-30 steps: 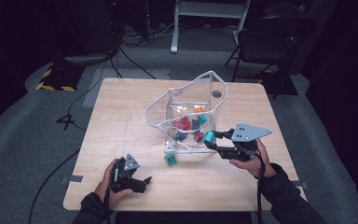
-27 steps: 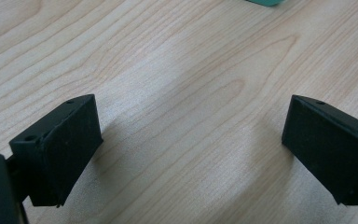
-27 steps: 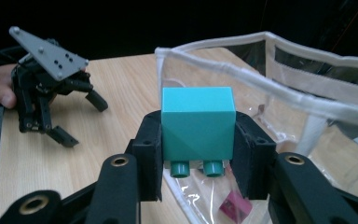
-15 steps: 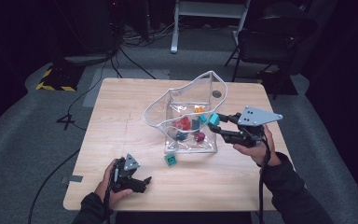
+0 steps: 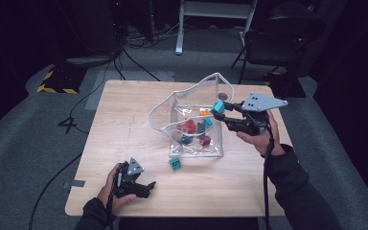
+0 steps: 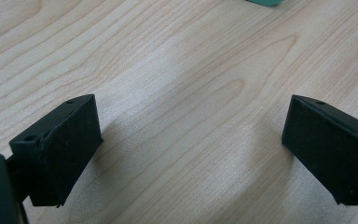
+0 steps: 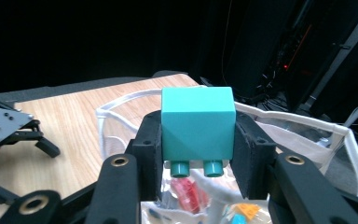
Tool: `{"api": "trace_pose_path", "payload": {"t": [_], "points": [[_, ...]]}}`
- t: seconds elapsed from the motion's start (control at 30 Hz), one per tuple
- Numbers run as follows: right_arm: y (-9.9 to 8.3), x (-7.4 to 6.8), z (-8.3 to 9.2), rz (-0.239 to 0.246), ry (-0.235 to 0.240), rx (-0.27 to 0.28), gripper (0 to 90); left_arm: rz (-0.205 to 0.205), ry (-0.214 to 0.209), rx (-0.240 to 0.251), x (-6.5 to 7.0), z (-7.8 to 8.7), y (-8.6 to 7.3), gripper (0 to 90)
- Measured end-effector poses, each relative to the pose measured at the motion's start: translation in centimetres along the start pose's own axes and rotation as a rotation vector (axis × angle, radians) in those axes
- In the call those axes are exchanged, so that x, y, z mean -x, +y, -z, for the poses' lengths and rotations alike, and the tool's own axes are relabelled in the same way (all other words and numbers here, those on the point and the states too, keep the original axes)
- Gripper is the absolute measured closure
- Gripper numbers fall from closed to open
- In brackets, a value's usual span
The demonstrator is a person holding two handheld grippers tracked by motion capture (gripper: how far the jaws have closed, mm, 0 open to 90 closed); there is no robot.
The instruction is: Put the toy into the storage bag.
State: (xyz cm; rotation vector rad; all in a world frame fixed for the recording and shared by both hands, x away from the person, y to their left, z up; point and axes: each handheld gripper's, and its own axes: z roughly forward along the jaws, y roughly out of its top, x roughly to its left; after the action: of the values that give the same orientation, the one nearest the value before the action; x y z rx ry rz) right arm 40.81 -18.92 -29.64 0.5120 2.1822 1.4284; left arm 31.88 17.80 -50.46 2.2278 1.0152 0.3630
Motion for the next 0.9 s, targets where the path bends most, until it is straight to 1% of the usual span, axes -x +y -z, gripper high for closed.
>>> {"api": "trace_pose_path", "payload": {"t": [0.07,0.17,0.23,0.27,0.3,0.33,0.4,0.47,0.5,0.73,0.83,0.9], "points": [[0.3,0.4,-0.2,-0.011,-0.004,-0.002,59.5,0.000,0.000,0.000,0.0,0.0,0.0,4.8],[0.7,0.9,-0.5,-0.008,-0.020,-0.006,59.5,0.000,-0.001,0.000,0.0,0.0,0.0,4.8],[0.9,1.3,-0.8,-0.002,-0.020,0.002,59.4,-0.001,-0.001,0.000,0.0,0.0,0.0,4.8],[1.0,1.5,-1.0,0.003,-0.030,-0.006,59.4,-0.001,-0.001,0.000,0.0,0.0,0.0,4.8],[1.0,1.8,-1.2,-0.007,-0.033,-0.007,59.4,-0.001,-0.001,-0.001,0.0,0.0,0.0,4.8],[1.0,2.1,-1.5,-0.021,-0.022,-0.003,59.5,-0.001,-0.001,0.000,0.0,0.0,0.0,4.8],[1.1,2.6,-2.0,-0.015,-0.045,-0.014,59.4,0.000,-0.002,-0.001,0.0,0.0,0.0,4.8],[1.2,3.0,-2.4,-0.020,-0.050,-0.021,59.4,-0.001,-0.001,-0.001,0.0,0.0,0.0,4.8],[1.2,3.2,-2.6,-0.022,-0.062,-0.024,59.4,-0.001,-0.001,0.000,0.0,0.0,0.0,4.8],[1.3,4.6,-3.7,-0.060,-0.092,-0.043,59.4,-0.001,0.000,-0.001,0.0,0.0,0.0,4.8],[1.3,5.1,-4.2,-0.077,-0.095,-0.047,59.4,0.000,0.000,0.000,0.0,0.0,0.0,4.8],[1.3,5.4,-4.5,-0.089,-0.088,-0.048,59.4,-0.001,0.001,0.001,0.0,0.0,0.0,4.8]]}}
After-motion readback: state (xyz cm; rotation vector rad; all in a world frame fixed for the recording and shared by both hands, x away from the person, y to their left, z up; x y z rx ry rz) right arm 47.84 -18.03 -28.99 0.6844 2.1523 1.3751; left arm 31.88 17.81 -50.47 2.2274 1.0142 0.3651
